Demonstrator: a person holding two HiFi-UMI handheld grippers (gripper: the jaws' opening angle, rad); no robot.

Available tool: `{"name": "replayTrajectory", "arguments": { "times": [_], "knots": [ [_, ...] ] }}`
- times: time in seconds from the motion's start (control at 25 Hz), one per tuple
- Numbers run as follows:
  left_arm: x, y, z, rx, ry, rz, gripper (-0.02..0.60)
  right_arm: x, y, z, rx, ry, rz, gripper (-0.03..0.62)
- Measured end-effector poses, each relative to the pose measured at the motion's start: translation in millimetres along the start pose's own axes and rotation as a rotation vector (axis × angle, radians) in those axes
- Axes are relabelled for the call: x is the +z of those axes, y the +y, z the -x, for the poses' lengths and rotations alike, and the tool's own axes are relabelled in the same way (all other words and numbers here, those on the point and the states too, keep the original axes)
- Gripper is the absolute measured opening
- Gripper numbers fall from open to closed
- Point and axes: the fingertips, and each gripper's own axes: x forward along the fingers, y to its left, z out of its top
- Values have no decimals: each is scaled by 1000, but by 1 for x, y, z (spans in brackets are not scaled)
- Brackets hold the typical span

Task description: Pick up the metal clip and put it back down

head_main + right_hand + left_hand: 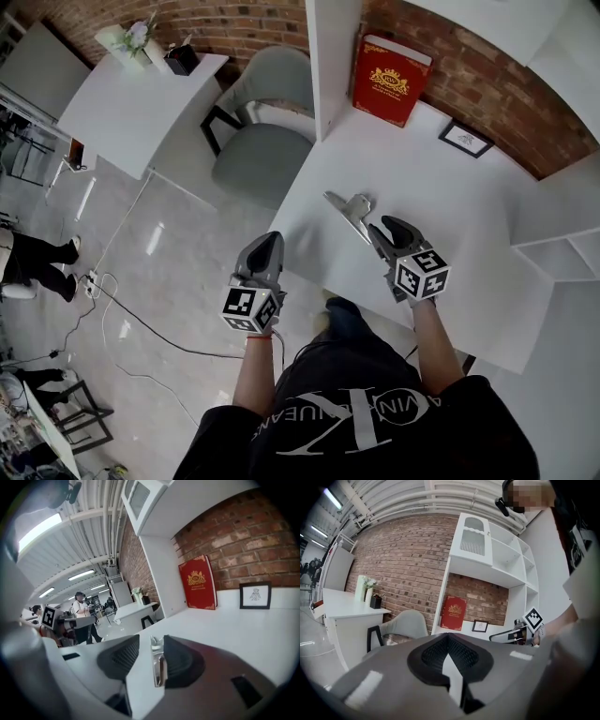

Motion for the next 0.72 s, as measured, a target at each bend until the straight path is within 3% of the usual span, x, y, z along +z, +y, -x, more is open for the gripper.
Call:
{"name": "replayTrajectory", "arguments": {
  "times": [0.48,0.72],
  "knots": [
    [-24,-1,-45,-48,66,7,8,-17,-35,-53,14,157,-25,132],
    [-33,4,-55,-36,85,21,8,-22,-41,-71,37,208,-39,132]
  ]
}}
